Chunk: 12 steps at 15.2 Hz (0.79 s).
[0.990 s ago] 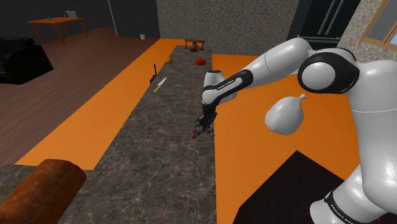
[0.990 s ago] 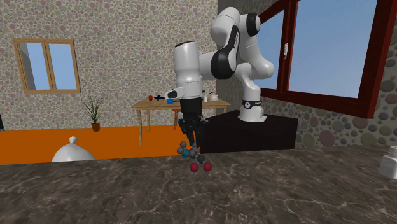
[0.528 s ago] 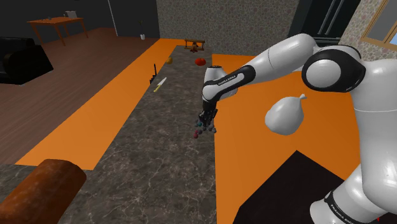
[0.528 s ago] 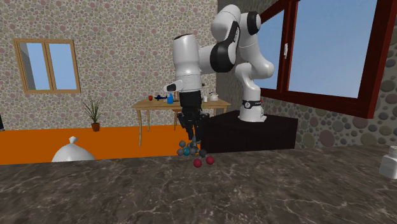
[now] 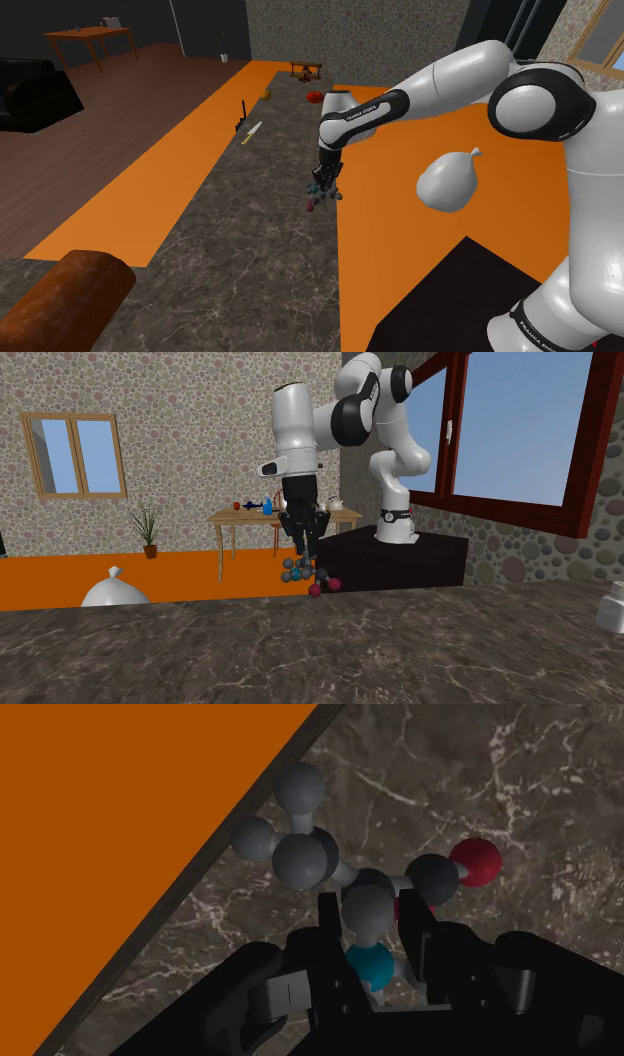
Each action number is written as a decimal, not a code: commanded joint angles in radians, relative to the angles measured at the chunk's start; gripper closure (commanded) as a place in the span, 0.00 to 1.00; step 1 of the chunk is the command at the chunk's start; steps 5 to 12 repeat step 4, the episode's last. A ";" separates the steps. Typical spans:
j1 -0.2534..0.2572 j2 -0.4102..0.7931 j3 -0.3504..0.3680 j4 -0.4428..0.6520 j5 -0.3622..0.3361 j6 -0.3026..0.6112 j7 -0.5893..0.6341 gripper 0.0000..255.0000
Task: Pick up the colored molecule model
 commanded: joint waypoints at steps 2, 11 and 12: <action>-0.001 -0.023 0.000 0.008 0.000 -0.031 0.002 1.00; -0.001 -0.024 0.001 0.009 0.000 -0.033 0.002 1.00; -0.001 -0.024 0.001 0.009 0.000 -0.033 0.002 1.00</action>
